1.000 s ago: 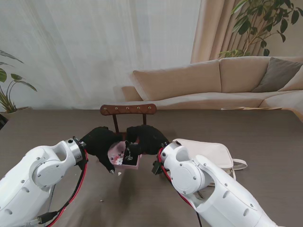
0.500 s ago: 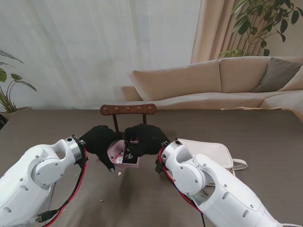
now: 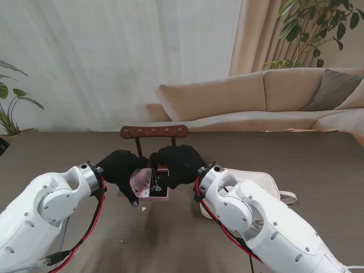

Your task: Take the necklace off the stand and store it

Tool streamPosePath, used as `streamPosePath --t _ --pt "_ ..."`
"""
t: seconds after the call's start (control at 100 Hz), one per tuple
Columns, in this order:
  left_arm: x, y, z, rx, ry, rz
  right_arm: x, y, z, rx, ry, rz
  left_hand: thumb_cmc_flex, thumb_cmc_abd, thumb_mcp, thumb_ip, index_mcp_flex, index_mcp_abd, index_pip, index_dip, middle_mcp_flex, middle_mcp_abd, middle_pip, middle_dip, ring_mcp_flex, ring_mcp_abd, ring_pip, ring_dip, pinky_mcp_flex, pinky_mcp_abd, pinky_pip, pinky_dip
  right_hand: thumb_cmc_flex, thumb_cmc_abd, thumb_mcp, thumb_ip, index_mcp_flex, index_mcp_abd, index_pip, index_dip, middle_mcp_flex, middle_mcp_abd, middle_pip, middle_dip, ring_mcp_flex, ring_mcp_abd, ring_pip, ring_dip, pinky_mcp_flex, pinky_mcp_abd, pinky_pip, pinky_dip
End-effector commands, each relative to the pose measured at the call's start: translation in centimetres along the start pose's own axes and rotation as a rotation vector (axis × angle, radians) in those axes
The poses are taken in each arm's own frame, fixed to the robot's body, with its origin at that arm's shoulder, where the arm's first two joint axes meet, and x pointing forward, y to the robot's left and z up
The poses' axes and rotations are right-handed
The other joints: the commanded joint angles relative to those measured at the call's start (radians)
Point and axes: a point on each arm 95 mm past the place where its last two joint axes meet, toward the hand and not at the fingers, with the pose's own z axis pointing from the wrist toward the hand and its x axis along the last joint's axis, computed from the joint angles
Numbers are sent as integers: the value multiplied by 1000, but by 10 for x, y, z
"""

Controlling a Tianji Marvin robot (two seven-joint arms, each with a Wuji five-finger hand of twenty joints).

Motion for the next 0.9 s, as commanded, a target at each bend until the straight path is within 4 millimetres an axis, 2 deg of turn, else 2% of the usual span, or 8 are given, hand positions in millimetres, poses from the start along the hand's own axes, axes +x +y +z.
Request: streamPosePath --t 0.0,0.27,0.4,0.48,0.63,0.78,0.89 --pt "1 -1 2 -5 6 -7 5 2 -1 6 20 -14 474 145 607 96 95 -193 552 54 94 -116 73 34 107 -82 279 40 35 -62 -7 -12 -9 -7 73 -21 3 -21 3 -25 14 -29 -22 -9 31 -21 -5 -2 -187 -31 -8 -19" --pt "0 -1 4 11 21 -52 3 4 -2 8 26 -54 476 142 614 92 94 -186 557 56 101 -113 76 38 131 -84 277 10 73 -52 -19 -21 -28 21 74 14 -11 -12 -39 -41 27 -34 -33 -11 49 -27 -13 2 -178 -35 -5 -26" --pt "0 0 3 14 21 -76 1 6 -3 4 28 -71 478 143 619 91 91 -178 562 59 101 -107 82 48 141 -81 273 -1 85 -43 -23 -23 -8 -2 70 -2 6 -41 -29 -42 35 -38 -33 -10 54 -29 -16 4 -177 -35 -4 -28" --pt "1 -1 3 24 23 -94 1 9 -3 -8 37 -98 482 144 622 92 90 -173 563 60 101 -103 84 51 148 -79 272 -5 91 -38 -25 -24 2 -28 72 -36 35 -65 5 -61 51 -43 -37 -10 65 -35 -18 7 -168 -39 -3 -34" --pt "2 -4 2 16 24 -91 3 14 -4 -17 46 -129 482 147 624 93 85 -168 565 62 99 -100 86 57 152 -79 273 -10 96 -32 -27 -24 -11 -43 58 -48 63 -93 17 -69 52 -44 -39 -10 69 -39 -23 7 -167 -38 -3 -36" --pt "3 -7 1 15 22 -88 2 18 -4 -27 65 -178 483 147 627 95 84 -164 567 63 99 -96 87 61 153 -79 276 -11 97 -29 -27 -23 -48 -11 1 -57 81 -95 6 -100 61 -49 -47 -10 78 -48 -29 9 -165 -44 -4 -40" --pt "4 -8 1 21 19 -90 1 19 -5 -18 72 -202 485 147 628 96 83 -160 566 63 98 -94 87 63 153 -75 282 -10 95 -24 -27 -21 -70 35 -12 -37 75 -82 -39 -117 61 -49 -56 -13 81 -45 -34 11 -166 -44 -6 -43"
